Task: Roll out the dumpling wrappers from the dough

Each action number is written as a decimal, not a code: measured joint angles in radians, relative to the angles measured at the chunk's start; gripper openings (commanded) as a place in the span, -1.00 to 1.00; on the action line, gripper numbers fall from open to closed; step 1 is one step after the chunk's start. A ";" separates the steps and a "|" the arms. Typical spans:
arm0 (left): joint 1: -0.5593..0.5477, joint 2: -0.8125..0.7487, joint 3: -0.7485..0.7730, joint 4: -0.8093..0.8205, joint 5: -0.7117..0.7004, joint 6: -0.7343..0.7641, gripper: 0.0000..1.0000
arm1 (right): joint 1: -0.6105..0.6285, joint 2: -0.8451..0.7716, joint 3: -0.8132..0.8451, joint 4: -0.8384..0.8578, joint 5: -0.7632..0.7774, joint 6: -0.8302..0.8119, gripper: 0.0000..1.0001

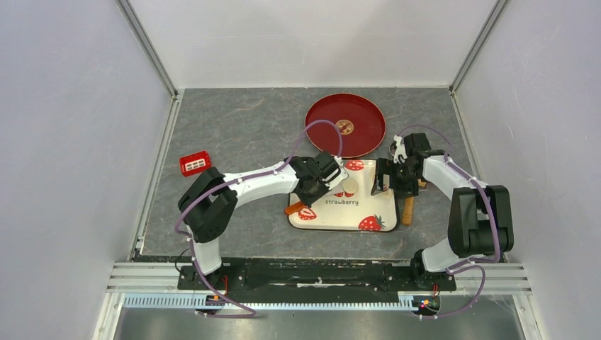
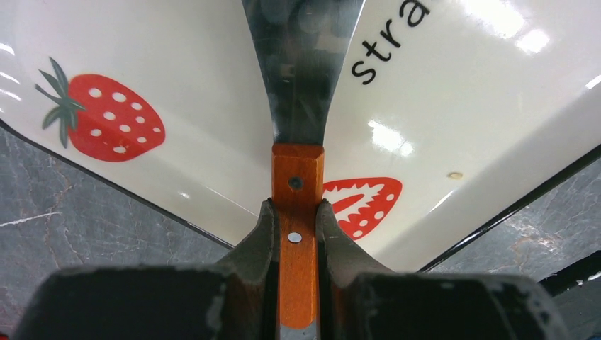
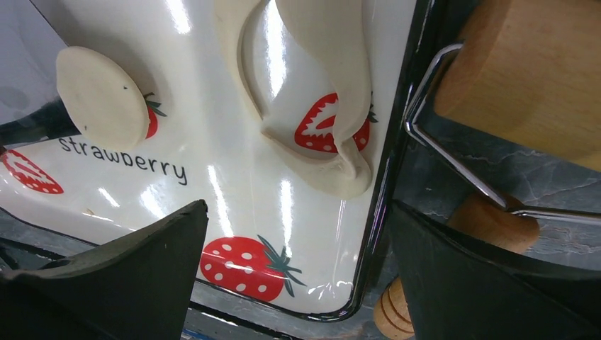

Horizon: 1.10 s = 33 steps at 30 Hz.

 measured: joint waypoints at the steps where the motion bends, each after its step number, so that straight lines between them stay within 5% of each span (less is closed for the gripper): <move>1: 0.000 -0.008 -0.003 0.006 0.000 0.000 -0.95 | 0.000 -0.003 0.007 -0.003 0.000 0.002 0.96; 17: 0.010 -0.096 -0.011 0.075 -0.003 -0.034 -0.95 | 0.001 -0.106 0.173 -0.013 0.016 0.023 0.81; 25: 0.066 -0.093 0.044 0.081 0.015 -0.072 -0.95 | 0.016 -0.086 0.268 -0.017 0.003 0.027 0.29; 33: 0.137 -0.003 0.252 0.079 0.016 -0.075 -0.96 | 0.104 0.071 0.442 0.014 -0.056 0.074 -0.28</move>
